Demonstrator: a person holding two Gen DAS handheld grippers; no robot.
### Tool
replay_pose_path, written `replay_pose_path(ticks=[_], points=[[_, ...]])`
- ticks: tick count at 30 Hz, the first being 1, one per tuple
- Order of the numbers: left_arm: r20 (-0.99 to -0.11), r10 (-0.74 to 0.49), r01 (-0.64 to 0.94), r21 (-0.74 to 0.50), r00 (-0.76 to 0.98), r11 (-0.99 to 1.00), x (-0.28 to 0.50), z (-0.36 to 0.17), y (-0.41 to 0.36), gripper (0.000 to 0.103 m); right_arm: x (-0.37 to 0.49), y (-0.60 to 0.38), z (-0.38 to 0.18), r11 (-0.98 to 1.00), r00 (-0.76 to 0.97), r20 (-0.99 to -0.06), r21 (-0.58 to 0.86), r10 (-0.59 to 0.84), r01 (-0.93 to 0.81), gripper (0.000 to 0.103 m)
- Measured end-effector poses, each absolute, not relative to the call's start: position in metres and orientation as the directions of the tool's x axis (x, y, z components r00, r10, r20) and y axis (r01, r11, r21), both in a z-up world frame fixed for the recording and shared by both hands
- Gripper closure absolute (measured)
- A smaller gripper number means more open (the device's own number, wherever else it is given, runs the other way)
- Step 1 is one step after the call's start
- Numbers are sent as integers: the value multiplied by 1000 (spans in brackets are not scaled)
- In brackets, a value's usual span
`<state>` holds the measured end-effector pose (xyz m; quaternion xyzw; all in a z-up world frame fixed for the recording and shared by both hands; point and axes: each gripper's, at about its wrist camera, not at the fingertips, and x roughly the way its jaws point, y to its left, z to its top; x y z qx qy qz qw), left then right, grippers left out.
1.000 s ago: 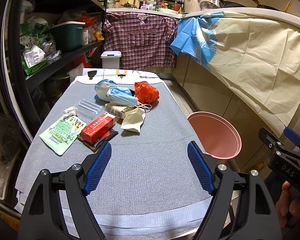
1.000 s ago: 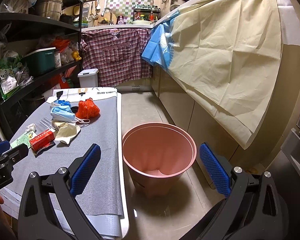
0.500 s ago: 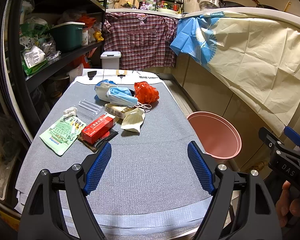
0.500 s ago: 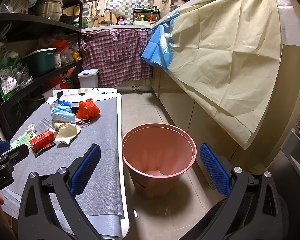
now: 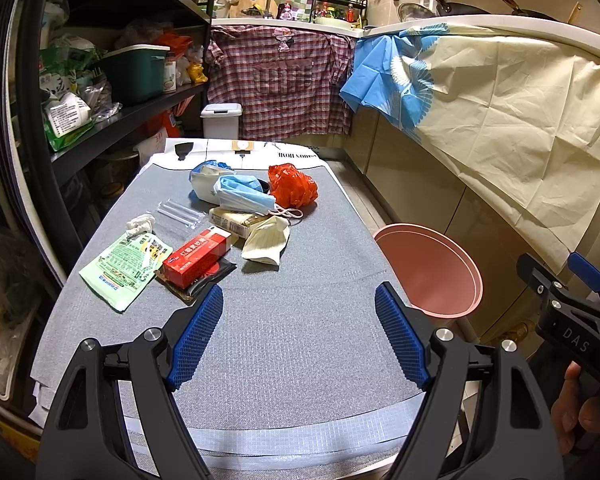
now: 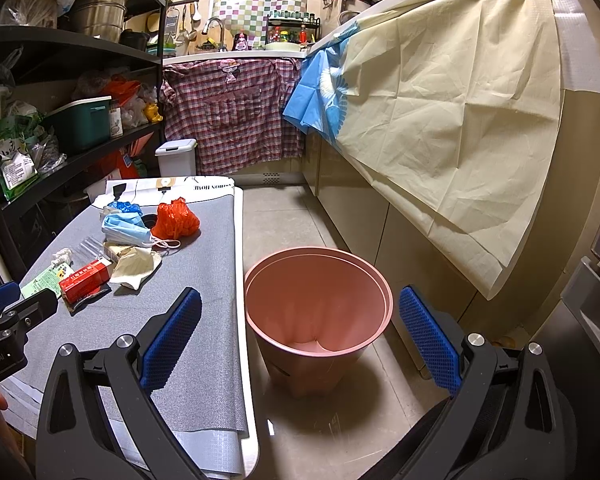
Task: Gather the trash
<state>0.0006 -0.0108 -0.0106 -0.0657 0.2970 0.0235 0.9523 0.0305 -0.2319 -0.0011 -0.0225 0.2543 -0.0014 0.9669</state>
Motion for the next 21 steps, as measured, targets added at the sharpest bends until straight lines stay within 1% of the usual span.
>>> replay_pose_path(ticks=[7, 10, 15, 17, 21], points=[[-569, 6, -84, -111, 822, 990, 1, -11, -11, 27, 31, -232, -1, 999, 870, -493, -45, -13, -10, 7], [-570, 5, -85, -114, 821, 990, 1, -10, -12, 27, 32, -232, 2, 999, 868, -497, -44, -9, -15, 9], [-566, 29, -105, -101, 824, 989, 5, -10, -7, 36, 38, -227, 4, 999, 864, -503, -37, 5, -27, 18], [-563, 47, -120, -93, 825, 988, 7, -11, -1, 44, 41, -224, 4, 999, 861, -509, -21, 29, -47, 21], [-566, 84, -166, -94, 820, 982, 13, -15, 16, 46, 47, -208, 4, 996, 859, -507, -14, 68, -87, 26]])
